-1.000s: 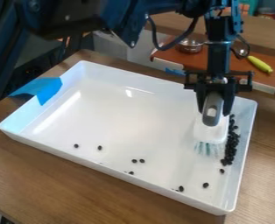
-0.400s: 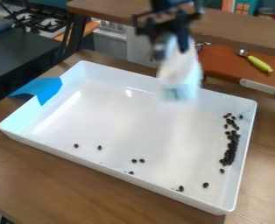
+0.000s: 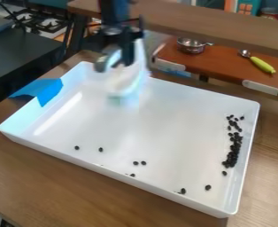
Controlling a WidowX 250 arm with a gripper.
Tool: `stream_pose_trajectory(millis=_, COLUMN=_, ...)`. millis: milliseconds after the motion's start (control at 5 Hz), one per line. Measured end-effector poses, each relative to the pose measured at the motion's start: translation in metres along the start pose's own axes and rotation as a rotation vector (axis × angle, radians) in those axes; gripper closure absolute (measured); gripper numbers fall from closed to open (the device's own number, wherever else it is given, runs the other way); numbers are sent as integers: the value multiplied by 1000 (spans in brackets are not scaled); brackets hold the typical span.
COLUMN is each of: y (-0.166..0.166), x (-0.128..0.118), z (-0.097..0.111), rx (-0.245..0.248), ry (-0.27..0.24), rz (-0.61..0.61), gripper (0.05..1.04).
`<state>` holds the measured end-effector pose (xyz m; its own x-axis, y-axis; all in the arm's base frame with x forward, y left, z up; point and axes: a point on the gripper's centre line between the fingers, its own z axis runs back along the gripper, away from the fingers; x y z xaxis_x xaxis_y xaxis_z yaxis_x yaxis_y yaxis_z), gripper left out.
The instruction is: Sweep into pile
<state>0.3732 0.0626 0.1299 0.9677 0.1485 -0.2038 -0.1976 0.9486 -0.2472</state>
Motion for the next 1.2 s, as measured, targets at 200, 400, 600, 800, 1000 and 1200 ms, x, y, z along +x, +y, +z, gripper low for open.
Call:
stream_pose_trajectory(millis=200, y=38, x=-4, z=-8, rx=85, ry=13, rz=9, gripper=595)
stream_pose_trajectory(millis=400, y=56, x=-8, z=-22, rx=141, ry=35, rz=-47, gripper=595)
stream_pose_trajectory(millis=600, y=76, x=-17, z=-30, rx=152, ry=67, rz=-51, gripper=595)
stream_pose_trajectory(millis=800, y=80, x=-24, z=-26, rx=192, ry=43, rz=-77, gripper=595)
stream_pose_trajectory(millis=1000, y=88, x=-28, z=-34, rx=220, ry=65, rz=-118, gripper=595)
stream_pose_trajectory(millis=1200, y=92, x=-35, z=-44, rx=232, ry=79, rz=-119, gripper=595)
